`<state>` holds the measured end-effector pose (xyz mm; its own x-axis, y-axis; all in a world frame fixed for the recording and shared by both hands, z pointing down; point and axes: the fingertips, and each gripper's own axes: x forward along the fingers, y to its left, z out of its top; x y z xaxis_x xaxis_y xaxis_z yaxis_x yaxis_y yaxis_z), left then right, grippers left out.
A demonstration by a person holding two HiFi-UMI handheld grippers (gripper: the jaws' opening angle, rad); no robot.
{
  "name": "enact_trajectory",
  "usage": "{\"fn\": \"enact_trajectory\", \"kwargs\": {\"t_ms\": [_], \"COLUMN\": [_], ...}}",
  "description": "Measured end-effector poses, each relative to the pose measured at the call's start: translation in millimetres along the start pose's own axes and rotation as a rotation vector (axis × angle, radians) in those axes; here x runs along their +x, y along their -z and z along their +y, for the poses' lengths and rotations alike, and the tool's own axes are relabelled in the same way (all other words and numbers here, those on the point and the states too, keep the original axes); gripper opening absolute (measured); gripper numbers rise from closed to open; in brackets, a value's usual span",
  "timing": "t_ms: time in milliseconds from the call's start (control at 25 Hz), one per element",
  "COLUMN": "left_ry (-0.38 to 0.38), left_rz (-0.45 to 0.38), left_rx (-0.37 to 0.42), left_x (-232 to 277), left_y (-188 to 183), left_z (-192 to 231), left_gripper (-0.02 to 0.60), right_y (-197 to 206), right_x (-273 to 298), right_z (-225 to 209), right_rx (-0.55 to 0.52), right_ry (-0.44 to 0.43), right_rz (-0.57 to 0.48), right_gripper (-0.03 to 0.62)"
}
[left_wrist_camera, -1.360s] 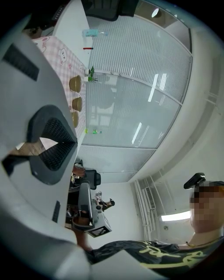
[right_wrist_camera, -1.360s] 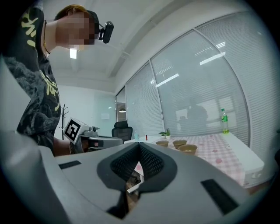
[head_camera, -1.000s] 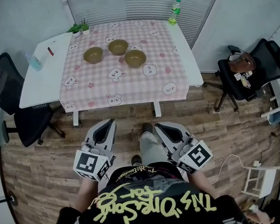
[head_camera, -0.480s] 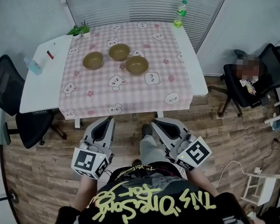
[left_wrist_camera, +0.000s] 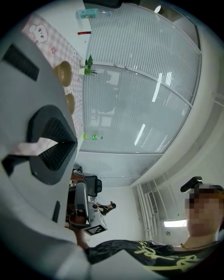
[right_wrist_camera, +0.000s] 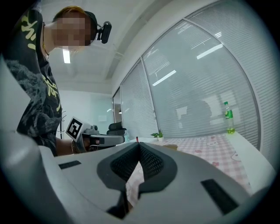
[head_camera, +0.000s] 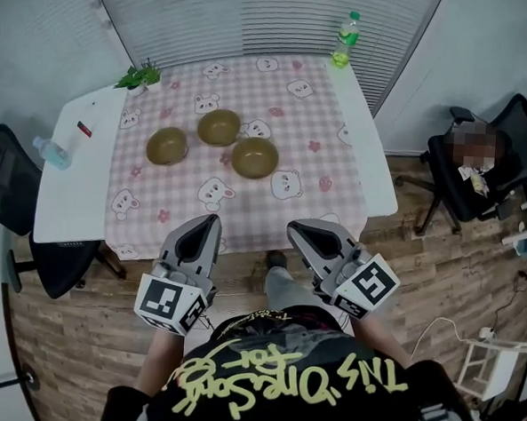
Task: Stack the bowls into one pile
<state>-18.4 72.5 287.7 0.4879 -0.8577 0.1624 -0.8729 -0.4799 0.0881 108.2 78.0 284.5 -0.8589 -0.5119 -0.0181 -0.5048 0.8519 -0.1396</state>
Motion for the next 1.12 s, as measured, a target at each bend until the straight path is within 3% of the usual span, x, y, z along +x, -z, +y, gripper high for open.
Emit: {"fn": "enact_trajectory", "kwargs": {"t_ms": [280, 480, 680, 1120], "left_ry": [-0.035, -0.071, -0.082, -0.117], "left_rz": [-0.032, 0.020, -0.026, 0.004], "left_rx": [-0.002, -0.014, -0.015, -0.023], "left_x": [42.6, 65.5, 89.6, 128.3], "left_y": [-22.8, -21.8, -30.6, -28.4], "left_z": [30.7, 47.2, 56.4, 78.3], "left_gripper": [-0.005, -0.005, -0.005, -0.005], "right_y": [-16.2, -23.7, -28.9, -22.2], "right_x": [33.6, 53.8, 66.9, 88.9], "right_z": [-45.4, -74.9, -100.3, -143.4], "right_rx": [-0.008, -0.017, -0.014, 0.016], "right_ry": [-0.039, -0.062, -0.074, -0.100], "right_rz": [0.003, 0.000, -0.004, 0.003], "right_gripper": [0.003, 0.003, 0.003, 0.003]}}
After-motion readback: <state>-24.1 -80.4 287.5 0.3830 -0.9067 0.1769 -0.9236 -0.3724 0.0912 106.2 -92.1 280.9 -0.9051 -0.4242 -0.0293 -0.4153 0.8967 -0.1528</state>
